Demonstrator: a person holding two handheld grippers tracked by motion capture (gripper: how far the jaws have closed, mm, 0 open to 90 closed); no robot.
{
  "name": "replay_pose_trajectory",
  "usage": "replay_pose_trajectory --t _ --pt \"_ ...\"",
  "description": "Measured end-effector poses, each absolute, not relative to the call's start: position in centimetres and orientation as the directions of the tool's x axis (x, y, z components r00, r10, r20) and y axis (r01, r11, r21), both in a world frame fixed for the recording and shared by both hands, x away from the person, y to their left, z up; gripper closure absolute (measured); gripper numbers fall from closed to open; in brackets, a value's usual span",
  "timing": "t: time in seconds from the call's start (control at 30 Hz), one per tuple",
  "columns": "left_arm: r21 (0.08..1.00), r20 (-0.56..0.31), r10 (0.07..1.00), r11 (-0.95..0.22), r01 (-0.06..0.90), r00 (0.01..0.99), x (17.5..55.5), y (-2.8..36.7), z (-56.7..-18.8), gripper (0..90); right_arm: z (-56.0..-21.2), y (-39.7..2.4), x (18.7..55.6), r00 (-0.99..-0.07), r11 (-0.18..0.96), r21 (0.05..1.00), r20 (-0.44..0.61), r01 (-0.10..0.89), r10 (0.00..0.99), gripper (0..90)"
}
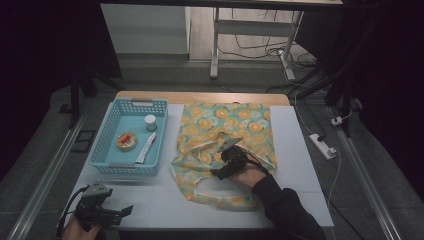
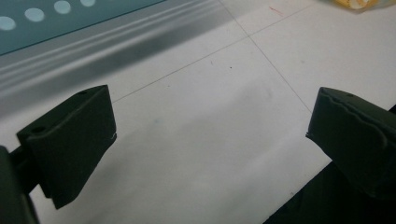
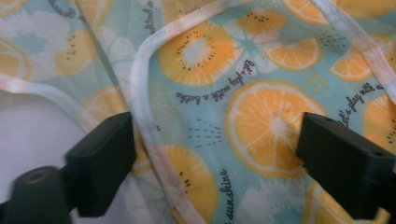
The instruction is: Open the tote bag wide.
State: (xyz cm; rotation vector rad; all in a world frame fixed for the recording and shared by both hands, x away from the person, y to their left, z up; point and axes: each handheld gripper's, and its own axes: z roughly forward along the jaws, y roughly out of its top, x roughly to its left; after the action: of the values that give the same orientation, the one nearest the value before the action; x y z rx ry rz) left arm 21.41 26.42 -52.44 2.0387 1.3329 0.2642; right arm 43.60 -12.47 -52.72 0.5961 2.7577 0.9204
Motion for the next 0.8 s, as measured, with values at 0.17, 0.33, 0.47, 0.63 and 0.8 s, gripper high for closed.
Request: replay_pose_trajectory --t 0.17,0.33,0.47,0.63,0.8 --pt "0.633 -0.189 0.871 -0.246 0.734 0.454 21.4 26.4 -52.4 1.2 -52.2 -12.3 42.8 -0.932 0.751 0.604 -0.037 0.267 0.361 51.0" --pt "0.631 -0.187 0.871 -0.248 0.735 0.455 21.4 26.4 -52.4 1.2 -51.9 -12.1 42.3 -0.953 0.765 0.601 -0.02 0.231 0.303 83.4" --pt "0.631 -0.187 0.871 -0.248 0.735 0.454 21.5 26.4 -52.4 1.3 -51.8 -12.0 42.6 -0.954 0.767 0.594 0.006 0.245 0.3 88.5" --pt "0.631 -0.188 0.871 -0.248 0.735 0.454 21.5 26.4 -52.4 1.3 -51.1 -12.4 43.0 -0.944 0.734 0.619 0.039 0.28 0.328 89.1" --pt "0.631 -0.189 0.871 -0.246 0.736 0.453 21.5 26.4 -52.4 1.2 -50.0 -12.8 43.2 -0.943 0.709 0.65 0.037 0.274 0.331 89.9"
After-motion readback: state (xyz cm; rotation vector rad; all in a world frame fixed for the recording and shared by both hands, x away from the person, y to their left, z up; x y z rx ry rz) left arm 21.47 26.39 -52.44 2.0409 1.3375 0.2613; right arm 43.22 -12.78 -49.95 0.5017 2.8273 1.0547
